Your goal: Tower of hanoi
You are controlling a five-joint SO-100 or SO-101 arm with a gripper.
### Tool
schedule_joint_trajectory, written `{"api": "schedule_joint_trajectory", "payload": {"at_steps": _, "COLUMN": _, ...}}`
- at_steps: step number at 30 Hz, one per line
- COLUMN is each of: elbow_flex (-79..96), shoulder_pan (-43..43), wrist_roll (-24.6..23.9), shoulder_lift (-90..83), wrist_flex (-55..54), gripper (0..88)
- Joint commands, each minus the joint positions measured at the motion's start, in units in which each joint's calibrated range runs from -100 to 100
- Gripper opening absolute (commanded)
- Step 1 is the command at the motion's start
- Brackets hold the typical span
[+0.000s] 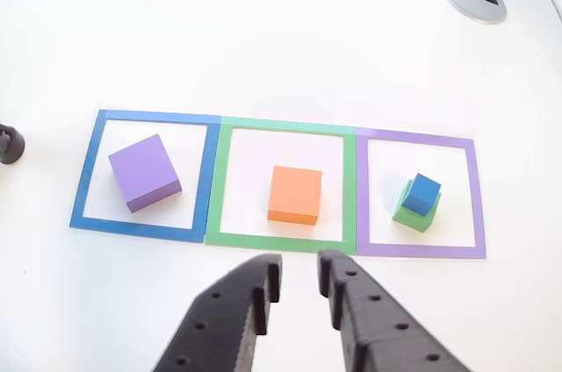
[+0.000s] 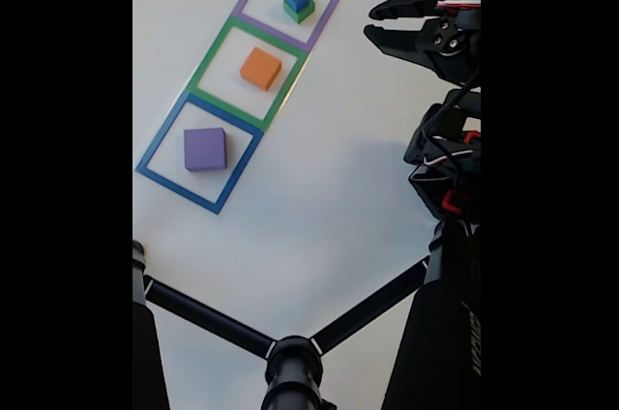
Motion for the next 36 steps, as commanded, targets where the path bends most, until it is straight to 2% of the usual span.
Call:
{"api": "schedule_joint_trajectory", "payload": {"at_steps": 1, "elbow_flex": 2.6, "shoulder_pan": -0.8, "wrist_roll": 0.5, "shoulder_lift": 0.3, "wrist_flex": -0.8, "gripper": 0.0}}
{"api": "schedule_joint_trajectory", "payload": {"at_steps": 4, "elbow_flex": 7.4, "shoulder_pan": -0.7, "wrist_roll": 0.5, "shoulder_lift": -0.1, "wrist_flex": -3.0, "gripper": 1.5}}
{"api": "schedule_joint_trajectory", "payload": {"at_steps": 8, "elbow_flex": 17.1, "shoulder_pan": 1.2, "wrist_roll": 0.5, "shoulder_lift": -1.2, "wrist_flex": -9.3, "gripper": 13.8}}
{"api": "schedule_joint_trajectory", "payload": {"at_steps": 12, "elbow_flex": 31.6, "shoulder_pan": 3.3, "wrist_roll": 0.5, "shoulder_lift": -3.0, "wrist_flex": -22.3, "gripper": 23.2}}
{"api": "schedule_joint_trajectory", "payload": {"at_steps": 19, "elbow_flex": 54.5, "shoulder_pan": 5.1, "wrist_roll": 0.5, "shoulder_lift": -2.5, "wrist_flex": -52.5, "gripper": 36.9}}
{"api": "schedule_joint_trajectory", "payload": {"at_steps": 25, "elbow_flex": 68.8, "shoulder_pan": 5.4, "wrist_roll": 0.5, "shoulder_lift": 0.2, "wrist_flex": -74.3, "gripper": 38.9}}
{"api": "schedule_joint_trajectory", "payload": {"at_steps": 36, "elbow_flex": 88.8, "shoulder_pan": 6.9, "wrist_roll": 0.5, "shoulder_lift": 18.5, "wrist_flex": -124.8, "gripper": 39.2}}
